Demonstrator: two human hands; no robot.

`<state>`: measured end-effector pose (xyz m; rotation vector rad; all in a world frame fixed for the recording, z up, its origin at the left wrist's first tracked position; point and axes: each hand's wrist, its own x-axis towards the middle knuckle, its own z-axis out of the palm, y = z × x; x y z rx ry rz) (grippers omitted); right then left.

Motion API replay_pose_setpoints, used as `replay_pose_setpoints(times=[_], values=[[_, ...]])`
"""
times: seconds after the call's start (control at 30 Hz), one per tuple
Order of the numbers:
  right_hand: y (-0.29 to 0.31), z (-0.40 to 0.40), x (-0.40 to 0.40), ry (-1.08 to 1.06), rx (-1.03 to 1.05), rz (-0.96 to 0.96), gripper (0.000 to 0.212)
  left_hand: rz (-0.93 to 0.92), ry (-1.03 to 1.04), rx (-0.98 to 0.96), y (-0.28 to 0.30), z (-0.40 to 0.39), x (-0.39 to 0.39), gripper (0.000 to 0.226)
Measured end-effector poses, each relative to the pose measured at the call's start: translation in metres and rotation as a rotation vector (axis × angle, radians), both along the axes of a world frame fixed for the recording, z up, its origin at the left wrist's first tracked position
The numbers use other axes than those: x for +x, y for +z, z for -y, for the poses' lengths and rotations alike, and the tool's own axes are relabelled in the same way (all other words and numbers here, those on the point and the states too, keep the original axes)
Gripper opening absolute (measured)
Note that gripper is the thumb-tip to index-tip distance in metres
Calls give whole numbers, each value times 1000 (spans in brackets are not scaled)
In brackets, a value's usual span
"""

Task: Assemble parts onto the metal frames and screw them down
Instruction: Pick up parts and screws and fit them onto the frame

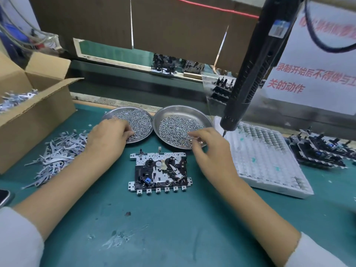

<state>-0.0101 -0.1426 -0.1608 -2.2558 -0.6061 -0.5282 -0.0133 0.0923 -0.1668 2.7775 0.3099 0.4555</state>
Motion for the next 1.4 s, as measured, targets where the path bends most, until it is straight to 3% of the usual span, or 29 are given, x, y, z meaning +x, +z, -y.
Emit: replay_pose_setpoints(times=[0.2,0.33,0.5,0.73,1.03,1.2,1.4], values=[[17,-9,49,-121,-461,-358,37,73,18,4,-2,1,2,20],[19,-16,56,-144,-440,-386,31,166,5,-155,-4,-1,1,15],[17,-12,53,-132,-264,-361,23,201,-26,-269,-4,-2,0,7],[9,-6,48,-105,-58,-277,18,310,-106,-425,2,10,-9,19],[7,-5,38,-59,140,-241,24,211,-344,-583,3,46,-38,16],[11,-7,32,-39,326,-342,28,259,-362,-613,2,52,-43,14],[17,3,5,161,608,-536,34,341,-470,-658,-1,63,-52,20]])
